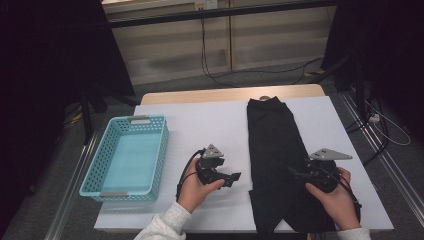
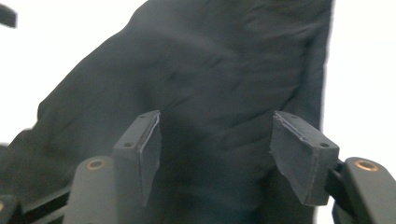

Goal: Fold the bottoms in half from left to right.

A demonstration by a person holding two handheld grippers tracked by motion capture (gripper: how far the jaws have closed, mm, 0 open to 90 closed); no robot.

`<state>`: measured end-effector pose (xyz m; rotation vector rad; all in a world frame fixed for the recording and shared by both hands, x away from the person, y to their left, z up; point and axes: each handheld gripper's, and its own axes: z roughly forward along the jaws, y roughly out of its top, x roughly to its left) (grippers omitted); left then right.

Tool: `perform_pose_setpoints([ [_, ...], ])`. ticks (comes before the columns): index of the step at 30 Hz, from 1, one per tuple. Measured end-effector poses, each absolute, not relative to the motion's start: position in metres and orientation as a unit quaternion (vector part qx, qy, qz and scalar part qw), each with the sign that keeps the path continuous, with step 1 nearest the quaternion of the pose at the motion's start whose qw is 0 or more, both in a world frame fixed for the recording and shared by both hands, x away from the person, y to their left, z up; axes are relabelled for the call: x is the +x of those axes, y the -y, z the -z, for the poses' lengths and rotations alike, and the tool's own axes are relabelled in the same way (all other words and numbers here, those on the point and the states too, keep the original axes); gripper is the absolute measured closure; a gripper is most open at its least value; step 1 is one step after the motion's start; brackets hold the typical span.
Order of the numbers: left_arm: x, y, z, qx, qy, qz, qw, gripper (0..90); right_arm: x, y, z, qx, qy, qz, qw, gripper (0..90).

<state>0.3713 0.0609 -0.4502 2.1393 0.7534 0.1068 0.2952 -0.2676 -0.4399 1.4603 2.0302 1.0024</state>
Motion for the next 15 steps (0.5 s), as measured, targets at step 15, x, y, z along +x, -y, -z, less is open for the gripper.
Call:
perform_pose_setpoints([
  [15,0.373,-0.073,0.45,0.849,-0.304,-0.051,0.43,19.4,0.282,0.253,0.457,0.5,-0.768,-0.349,0.196,54.8],
])
